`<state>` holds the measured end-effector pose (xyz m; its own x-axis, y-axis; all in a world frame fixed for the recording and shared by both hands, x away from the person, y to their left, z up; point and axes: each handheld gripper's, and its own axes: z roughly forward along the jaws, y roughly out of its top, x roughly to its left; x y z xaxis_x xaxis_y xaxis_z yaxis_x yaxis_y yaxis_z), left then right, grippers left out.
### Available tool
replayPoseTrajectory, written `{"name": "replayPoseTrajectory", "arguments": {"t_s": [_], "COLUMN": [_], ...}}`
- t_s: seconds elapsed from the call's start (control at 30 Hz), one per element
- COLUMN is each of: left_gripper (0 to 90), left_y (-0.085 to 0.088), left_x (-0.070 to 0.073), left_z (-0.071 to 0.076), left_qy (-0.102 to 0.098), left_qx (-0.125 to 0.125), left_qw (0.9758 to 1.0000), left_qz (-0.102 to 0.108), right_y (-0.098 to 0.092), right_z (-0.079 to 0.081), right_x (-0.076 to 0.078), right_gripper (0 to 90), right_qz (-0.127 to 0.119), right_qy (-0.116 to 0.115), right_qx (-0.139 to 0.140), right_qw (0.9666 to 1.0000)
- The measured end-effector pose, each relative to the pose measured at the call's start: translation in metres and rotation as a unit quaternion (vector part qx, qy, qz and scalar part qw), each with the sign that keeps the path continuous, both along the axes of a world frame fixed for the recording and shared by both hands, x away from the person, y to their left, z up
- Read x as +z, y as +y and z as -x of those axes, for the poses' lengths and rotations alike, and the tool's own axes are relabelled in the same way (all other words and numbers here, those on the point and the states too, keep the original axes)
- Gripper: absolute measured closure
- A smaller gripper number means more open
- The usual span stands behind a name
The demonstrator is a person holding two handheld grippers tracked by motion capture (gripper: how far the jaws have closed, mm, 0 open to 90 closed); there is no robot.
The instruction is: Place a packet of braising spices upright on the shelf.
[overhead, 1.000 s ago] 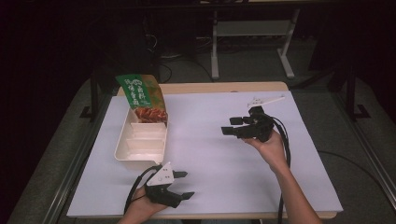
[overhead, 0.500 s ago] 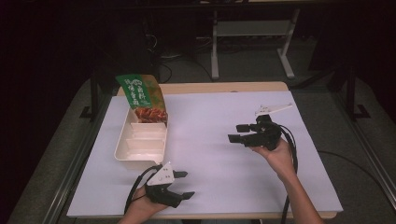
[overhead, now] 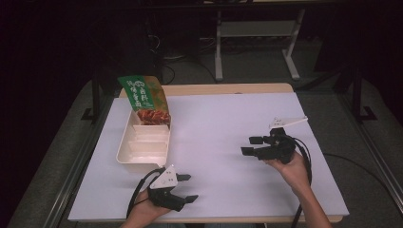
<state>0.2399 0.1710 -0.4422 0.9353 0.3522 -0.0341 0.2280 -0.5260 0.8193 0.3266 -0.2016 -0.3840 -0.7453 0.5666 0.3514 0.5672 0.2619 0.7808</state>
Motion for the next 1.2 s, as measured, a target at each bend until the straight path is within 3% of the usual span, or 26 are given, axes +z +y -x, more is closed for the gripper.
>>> {"name": "replayPoseTrajectory", "arguments": {"t_s": [0.77, 1.2], "left_gripper": [28.5, 28.4], "left_y": [-0.002, -0.003], "left_x": [-0.002, -0.004], "left_z": [0.0, -0.001], "left_qy": [0.003, 0.008], "left_qx": [0.004, 0.002], "left_qw": [1.0, 0.9999], "left_qz": [-0.005, -0.008], "right_y": [-0.022, -0.023], "right_z": [0.023, 0.036], "right_x": [-0.031, -0.045], "right_gripper": [31.7, 30.0], "right_qz": [-0.004, 0.002], "right_qy": [0.018, 0.019], "right_qx": [-0.015, -0.018], "right_qw": [0.9997, 0.9997]}}
